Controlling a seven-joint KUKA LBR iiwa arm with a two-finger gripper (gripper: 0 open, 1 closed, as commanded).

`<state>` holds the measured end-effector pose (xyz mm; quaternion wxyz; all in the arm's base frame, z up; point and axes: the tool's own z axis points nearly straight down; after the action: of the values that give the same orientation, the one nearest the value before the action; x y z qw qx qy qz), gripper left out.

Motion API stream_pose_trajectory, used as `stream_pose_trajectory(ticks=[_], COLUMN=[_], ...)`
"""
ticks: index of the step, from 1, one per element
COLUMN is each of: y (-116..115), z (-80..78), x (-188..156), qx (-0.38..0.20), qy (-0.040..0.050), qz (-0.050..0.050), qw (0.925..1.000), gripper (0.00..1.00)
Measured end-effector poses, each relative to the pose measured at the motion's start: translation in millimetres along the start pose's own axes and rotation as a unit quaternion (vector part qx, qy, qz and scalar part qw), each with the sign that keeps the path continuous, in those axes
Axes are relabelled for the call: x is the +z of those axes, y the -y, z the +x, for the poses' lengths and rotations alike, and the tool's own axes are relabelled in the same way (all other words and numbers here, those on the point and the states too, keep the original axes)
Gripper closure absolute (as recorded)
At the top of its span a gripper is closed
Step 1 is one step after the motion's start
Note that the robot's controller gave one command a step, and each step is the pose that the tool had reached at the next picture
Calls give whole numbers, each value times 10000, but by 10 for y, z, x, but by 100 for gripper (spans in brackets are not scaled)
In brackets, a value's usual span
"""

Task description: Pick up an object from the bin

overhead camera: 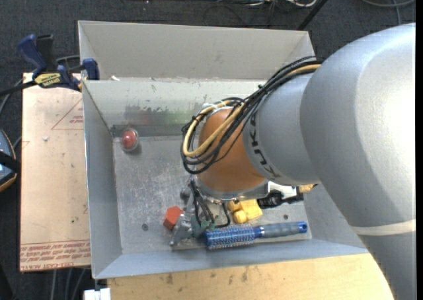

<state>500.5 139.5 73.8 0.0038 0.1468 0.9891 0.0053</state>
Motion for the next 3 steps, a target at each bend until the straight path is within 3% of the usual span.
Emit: stream_pose_trajectory(ticks=[1, 2, 3], y=[-151, -164, -181], z=[-38, -69, -81], x=[9, -22, -541], qx=[1043, 1057, 1039], qy=[-28, 16, -5], qz=[49, 14, 40], qw=[9945, 9944, 9946], gripper=[0, 100, 100])
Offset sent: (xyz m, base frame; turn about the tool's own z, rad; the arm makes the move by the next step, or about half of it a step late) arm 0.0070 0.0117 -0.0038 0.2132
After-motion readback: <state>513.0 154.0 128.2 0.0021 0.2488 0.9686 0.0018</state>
